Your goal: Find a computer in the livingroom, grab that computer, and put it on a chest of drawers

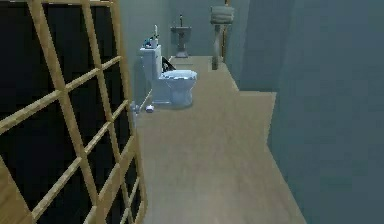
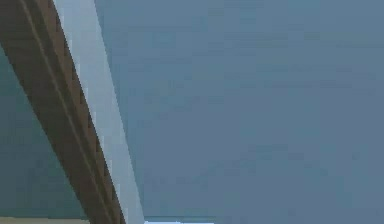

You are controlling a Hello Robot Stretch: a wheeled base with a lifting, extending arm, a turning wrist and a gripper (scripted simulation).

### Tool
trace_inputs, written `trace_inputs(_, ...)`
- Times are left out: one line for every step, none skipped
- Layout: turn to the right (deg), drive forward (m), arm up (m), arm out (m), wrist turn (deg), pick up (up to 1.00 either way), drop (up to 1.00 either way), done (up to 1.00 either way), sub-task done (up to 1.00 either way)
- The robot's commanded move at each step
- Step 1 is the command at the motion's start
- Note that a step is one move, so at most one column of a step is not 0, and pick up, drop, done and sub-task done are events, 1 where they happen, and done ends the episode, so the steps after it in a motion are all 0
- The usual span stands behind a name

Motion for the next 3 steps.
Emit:
trace_inputs(3.0,0.0,0.0,0.0,0.0,0.0,0.0,0.0,0.0)
trace_inputs(0.0,0.6,0.0,0.0,0.0,0.0,0.0,0.0,0.0)
trace_inputs(15.0,0.0,0.0,0.0,0.0,0.0,0.0,0.0,0.0)
